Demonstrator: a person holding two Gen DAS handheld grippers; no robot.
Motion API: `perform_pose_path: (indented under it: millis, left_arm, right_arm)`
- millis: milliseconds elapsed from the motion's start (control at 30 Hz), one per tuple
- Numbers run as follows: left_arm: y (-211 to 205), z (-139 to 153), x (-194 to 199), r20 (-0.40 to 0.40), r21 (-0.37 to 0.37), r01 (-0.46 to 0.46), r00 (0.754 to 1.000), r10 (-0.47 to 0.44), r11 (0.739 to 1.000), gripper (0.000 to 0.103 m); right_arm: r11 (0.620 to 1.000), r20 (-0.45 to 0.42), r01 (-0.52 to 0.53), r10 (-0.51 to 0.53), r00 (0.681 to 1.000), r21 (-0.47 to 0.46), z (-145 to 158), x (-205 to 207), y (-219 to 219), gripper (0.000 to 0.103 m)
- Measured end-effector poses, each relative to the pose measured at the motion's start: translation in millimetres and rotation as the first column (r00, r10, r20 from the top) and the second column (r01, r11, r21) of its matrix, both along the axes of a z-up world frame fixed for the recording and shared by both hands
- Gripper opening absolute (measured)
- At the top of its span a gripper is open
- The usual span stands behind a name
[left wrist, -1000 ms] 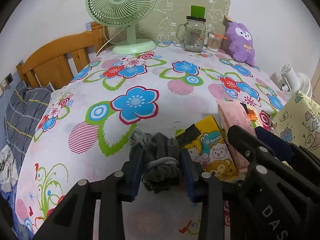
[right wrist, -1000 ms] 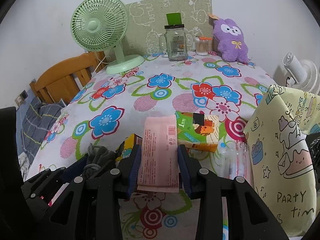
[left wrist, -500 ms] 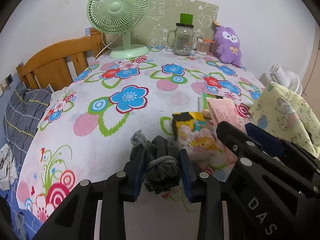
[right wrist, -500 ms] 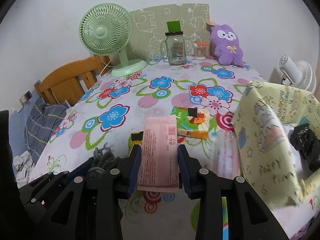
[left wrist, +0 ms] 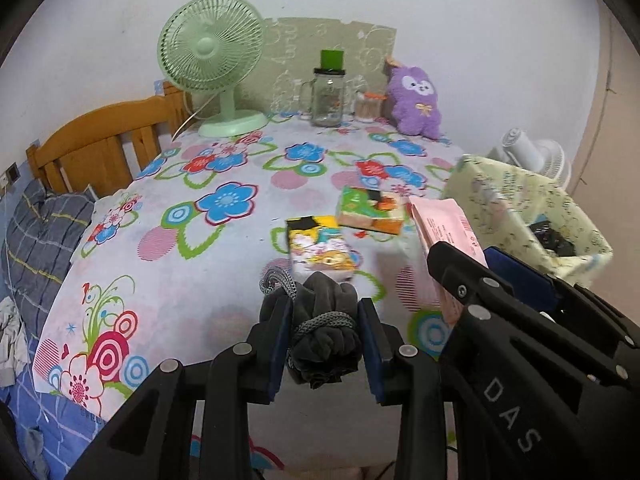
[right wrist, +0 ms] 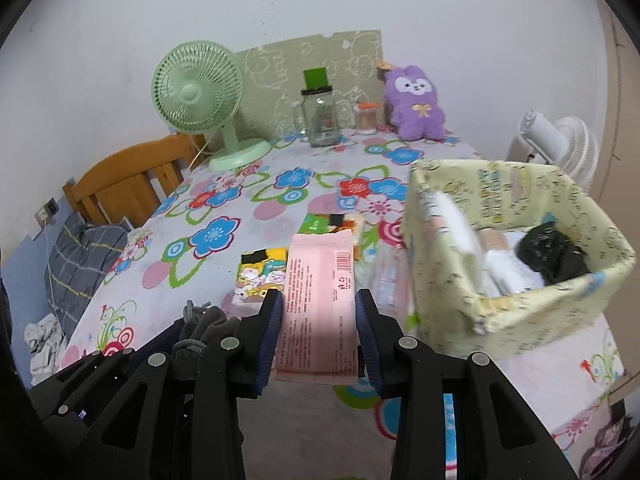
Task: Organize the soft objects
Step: 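Carry the pink packet with the right gripper while the left gripper carries the grey pouch to the box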
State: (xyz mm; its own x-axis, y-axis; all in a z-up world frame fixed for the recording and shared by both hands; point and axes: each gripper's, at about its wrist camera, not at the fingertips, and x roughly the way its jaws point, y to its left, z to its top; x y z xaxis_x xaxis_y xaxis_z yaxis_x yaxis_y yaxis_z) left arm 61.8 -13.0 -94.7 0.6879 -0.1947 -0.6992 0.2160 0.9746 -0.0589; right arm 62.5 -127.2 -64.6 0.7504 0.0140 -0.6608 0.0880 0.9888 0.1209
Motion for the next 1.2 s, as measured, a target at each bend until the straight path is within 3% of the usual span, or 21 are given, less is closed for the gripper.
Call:
perform_pose_path:
  millis: [500, 1200]
  left_arm:
    - [-34.3, 32.7, -23.9, 0.067, -0.005, 0.024, 0.997, -0.024, 1.0, 0.033]
    - [-101.5, 61.9, -8.2, 0.104, 0.0, 0.047, 0.993, -0.047, 0.999, 0.033]
  right_arm:
    - [0.999, 0.073, 0.052, -0.052, 0.996, 0.005, 35.2, -27.3, -34.1, 0.041]
    - [0.996, 0.129, 0.083, -0.085, 0.988, 0.016, 66.9, -15.7, -101.4, 0.041]
